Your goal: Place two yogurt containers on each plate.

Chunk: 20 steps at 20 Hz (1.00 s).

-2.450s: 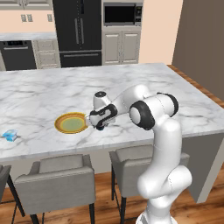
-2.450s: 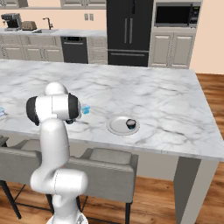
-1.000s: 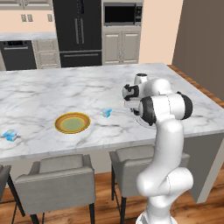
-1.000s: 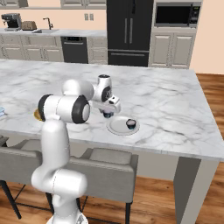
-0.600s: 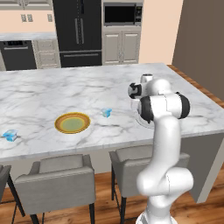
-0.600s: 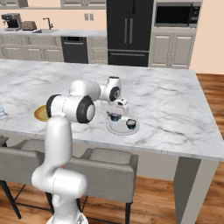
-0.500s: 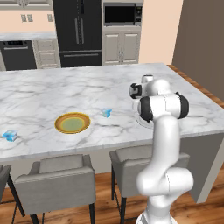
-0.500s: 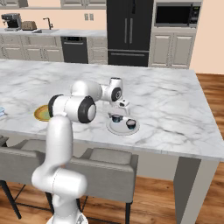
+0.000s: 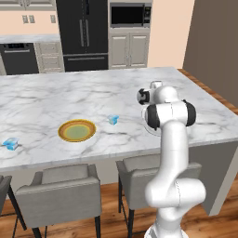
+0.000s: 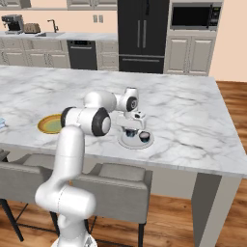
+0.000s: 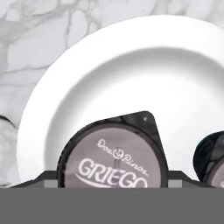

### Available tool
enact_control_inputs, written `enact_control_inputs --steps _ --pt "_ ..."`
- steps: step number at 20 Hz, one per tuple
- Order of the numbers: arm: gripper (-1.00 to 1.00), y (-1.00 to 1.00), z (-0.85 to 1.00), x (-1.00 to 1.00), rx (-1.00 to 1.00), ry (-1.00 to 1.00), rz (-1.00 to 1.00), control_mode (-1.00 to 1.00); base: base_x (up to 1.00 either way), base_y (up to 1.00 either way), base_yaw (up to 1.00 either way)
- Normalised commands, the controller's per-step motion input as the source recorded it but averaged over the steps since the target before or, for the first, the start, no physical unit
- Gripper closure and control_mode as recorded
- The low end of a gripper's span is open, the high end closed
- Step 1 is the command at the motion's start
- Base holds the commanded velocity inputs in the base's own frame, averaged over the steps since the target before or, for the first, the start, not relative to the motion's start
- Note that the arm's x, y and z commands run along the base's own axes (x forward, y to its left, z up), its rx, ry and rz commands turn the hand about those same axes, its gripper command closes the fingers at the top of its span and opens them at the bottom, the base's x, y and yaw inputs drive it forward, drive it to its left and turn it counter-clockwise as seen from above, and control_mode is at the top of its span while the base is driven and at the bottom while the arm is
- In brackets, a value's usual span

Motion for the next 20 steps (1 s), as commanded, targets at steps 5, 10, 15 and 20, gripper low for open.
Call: enact_control_inputs --steps 5,10,15,20 --pt "-1.00 -0.09 -0.02 0.00 0.00 0.01 0.00 -1.00 0.00 0.00 0.00" --pt "-1.00 -0.04 0.04 -0.20 0.01 -0.03 0.00 -1.00 0.00 0.00 0.00" --pt "-1.00 0.00 0.10 -0.36 0.00 -0.07 0.00 -1.00 0.00 0.00 0.00" --pt "-1.00 0.00 0.16 -0.16 0.00 -0.01 0.00 -1.00 0.00 0.00 0.00"
